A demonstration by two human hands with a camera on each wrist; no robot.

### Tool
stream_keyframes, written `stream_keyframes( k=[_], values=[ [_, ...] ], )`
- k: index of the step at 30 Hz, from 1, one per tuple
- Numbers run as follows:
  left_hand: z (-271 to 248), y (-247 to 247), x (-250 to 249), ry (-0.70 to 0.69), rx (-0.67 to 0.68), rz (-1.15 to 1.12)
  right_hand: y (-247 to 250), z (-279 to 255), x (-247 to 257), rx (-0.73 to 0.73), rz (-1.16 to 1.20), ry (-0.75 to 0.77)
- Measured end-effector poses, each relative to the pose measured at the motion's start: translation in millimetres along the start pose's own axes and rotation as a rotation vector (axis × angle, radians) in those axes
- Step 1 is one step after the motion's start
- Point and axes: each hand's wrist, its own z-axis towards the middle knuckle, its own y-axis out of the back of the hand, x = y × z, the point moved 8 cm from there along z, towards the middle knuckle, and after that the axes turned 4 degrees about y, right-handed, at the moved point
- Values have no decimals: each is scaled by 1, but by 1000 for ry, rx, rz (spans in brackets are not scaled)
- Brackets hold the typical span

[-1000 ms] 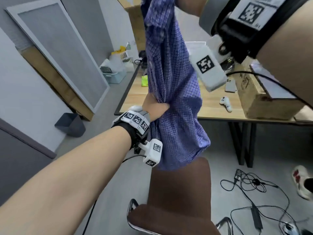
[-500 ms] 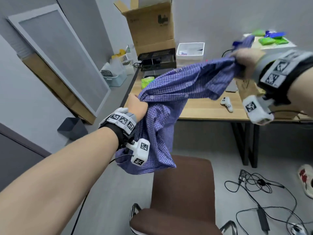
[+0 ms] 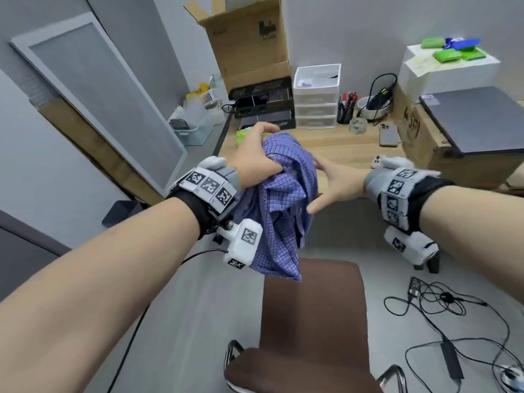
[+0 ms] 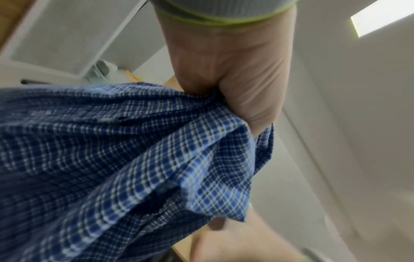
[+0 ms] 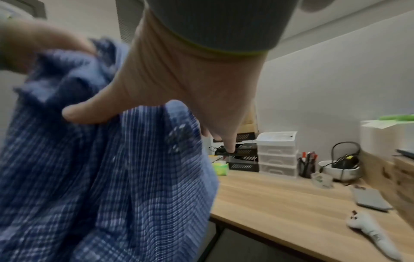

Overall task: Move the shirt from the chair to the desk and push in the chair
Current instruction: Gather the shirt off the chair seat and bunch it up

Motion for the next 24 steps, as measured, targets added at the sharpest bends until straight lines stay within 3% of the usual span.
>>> stream_keyframes(
  k=[3,7,13,20,24],
  values=[
    [0,0,-17,-27,-83,-187,-30,17,19,-42,114,120],
    [1,0,-16,2,-165,-353,-48,25,44,-303,391,242],
    [1,3,-2,60,-196,-483,-50,39,30,-542,535,165],
    [-5,22,0,58,-197,-648,-52,42,22,-581,457,79],
    [-7,30,-6,49,-184,-711,-80,47,32,-573,476,84]
  ],
)
